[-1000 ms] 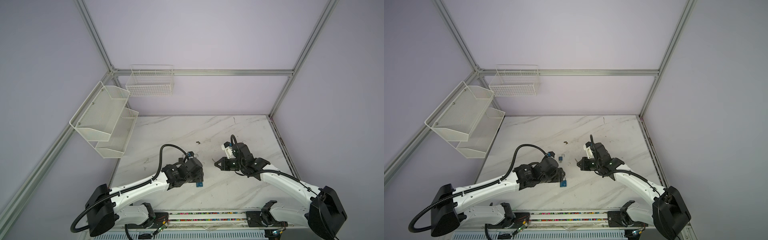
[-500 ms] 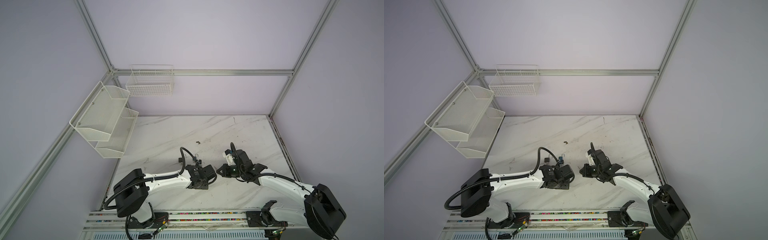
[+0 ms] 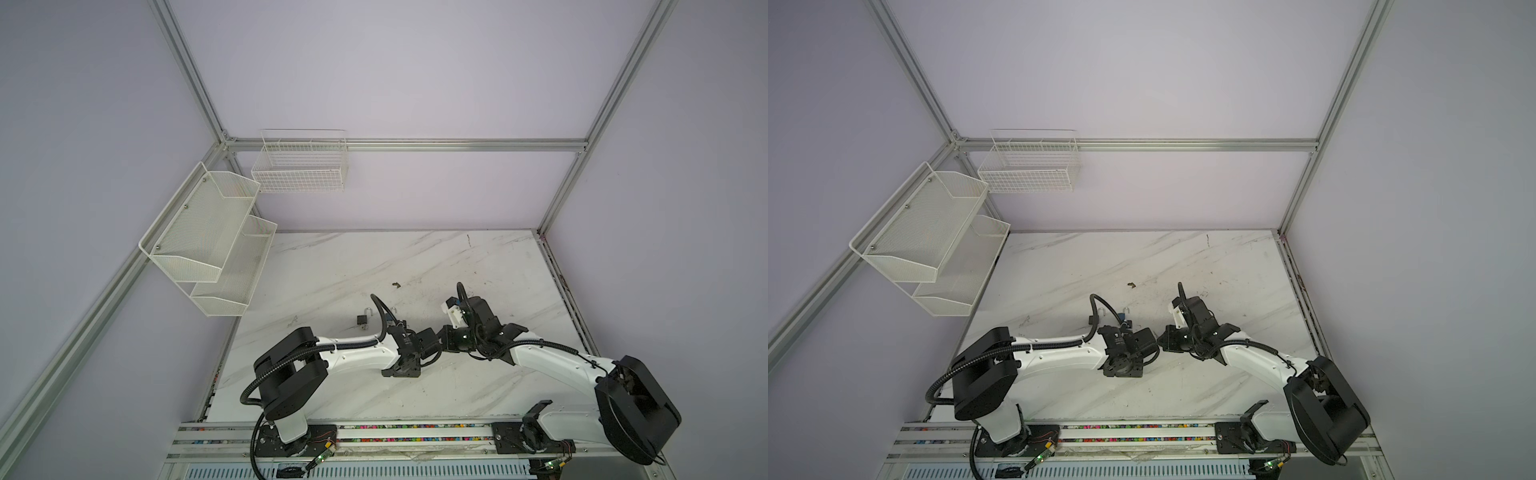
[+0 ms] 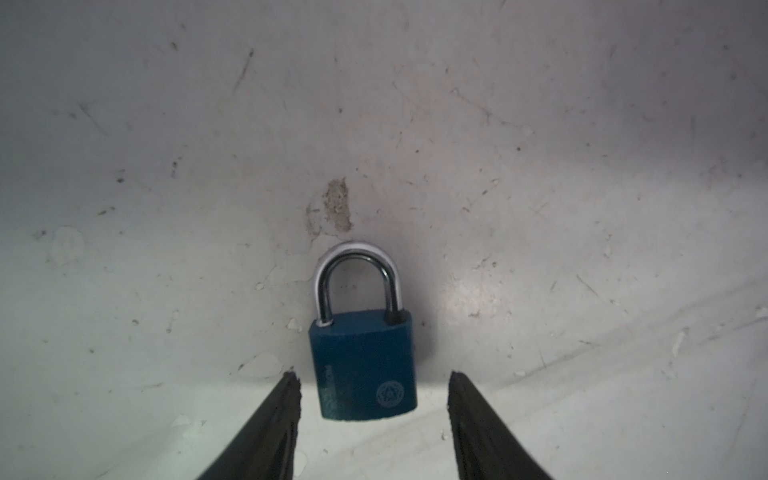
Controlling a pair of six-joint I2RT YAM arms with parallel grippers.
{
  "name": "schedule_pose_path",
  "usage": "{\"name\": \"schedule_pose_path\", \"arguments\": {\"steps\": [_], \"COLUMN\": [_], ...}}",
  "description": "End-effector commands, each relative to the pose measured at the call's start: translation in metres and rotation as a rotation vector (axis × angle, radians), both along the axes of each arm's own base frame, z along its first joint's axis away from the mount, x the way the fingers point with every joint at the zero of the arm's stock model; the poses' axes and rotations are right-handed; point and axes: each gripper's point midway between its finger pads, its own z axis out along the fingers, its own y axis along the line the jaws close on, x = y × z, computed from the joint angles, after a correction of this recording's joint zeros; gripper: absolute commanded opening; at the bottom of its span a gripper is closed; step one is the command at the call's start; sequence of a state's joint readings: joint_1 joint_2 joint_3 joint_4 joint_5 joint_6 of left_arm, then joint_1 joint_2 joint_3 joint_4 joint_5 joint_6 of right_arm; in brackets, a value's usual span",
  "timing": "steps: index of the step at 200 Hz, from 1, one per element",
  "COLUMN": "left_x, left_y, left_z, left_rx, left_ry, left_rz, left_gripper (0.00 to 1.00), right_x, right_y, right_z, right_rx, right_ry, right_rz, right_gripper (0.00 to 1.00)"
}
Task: Unlock with the key
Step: 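Close the left gripper on the body of the closed blue padlock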
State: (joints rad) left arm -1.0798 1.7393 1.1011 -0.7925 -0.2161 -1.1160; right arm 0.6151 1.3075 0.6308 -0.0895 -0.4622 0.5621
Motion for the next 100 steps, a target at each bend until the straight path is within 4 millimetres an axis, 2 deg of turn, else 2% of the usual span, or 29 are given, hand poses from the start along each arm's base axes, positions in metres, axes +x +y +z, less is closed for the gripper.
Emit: {"name": "schedule_pose_path", "arguments": {"steps": [1,100], "left_x": [0.013,0.016], "left_y": [-0.021,-0.011], "left_z": [0.019,-0.005], "left_rx": [-0.064,-0.049], "left_ry": [-0.024,0.014], "left_rz": [0.01,0.058], "left_gripper": [0.54,0.46], "right_x": [0.005,0.005], "right_y": [0.002,-0.003], "right_z": [0.005,0.002], "right_rx": [0.008,0.004], "right_ry": [-0.026,-0.032], "right_rz": [0.012,0.011], "right_gripper": [0.0,0.0]}}
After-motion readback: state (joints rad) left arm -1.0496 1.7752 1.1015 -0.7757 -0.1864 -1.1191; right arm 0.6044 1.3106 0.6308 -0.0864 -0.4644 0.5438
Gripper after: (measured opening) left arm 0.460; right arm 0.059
